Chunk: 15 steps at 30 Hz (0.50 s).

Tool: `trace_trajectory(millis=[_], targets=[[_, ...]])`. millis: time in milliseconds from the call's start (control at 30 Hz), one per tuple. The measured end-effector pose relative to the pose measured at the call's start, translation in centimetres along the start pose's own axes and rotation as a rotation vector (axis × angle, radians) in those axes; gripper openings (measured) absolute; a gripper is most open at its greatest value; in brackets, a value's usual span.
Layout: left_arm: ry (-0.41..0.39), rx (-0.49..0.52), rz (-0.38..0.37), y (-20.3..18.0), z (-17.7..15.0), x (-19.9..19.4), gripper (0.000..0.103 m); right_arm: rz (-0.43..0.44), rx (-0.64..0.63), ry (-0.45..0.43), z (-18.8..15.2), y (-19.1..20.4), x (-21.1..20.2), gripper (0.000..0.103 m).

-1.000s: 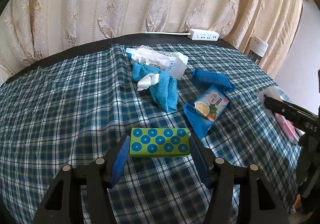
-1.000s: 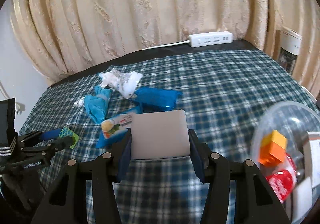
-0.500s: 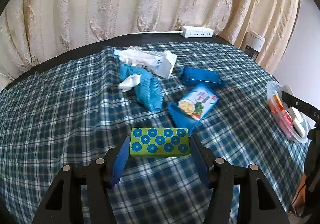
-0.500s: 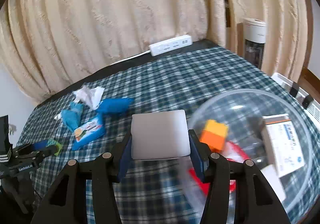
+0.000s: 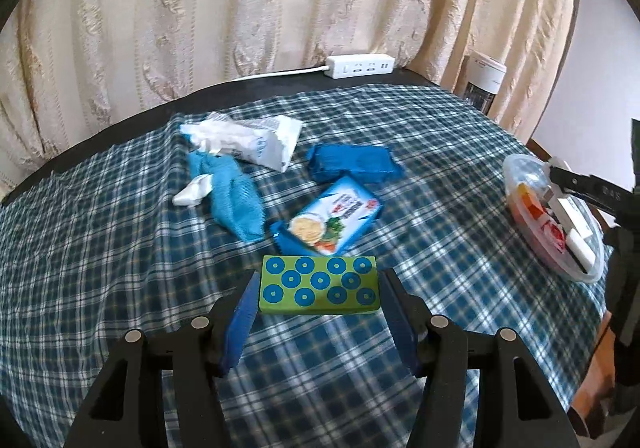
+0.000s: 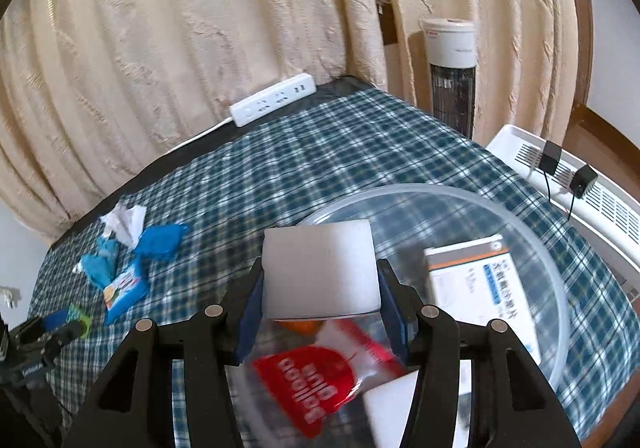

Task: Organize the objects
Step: 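Carry the green block with left gripper while right carries the sponge over the bowl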

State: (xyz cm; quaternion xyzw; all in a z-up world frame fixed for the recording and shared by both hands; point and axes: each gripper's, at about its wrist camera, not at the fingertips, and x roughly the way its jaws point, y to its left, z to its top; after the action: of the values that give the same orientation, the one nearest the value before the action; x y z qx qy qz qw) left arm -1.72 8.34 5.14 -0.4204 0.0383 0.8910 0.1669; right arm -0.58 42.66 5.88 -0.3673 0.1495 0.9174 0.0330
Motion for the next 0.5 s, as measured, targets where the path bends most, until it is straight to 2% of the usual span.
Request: trace_trajectory(millis=[333,500], targets=[[0.001,0.035,-0.01,-2.6,0.6,0.2,0.063,0.007,0.03,0.038,2.0,-2.0,1.7,0.054],[0.008,0.05,-0.015,-3.6,0.9,0.5,0.063,0.037,0.067,0.039,2.5,-2.8,2.1,0.061]])
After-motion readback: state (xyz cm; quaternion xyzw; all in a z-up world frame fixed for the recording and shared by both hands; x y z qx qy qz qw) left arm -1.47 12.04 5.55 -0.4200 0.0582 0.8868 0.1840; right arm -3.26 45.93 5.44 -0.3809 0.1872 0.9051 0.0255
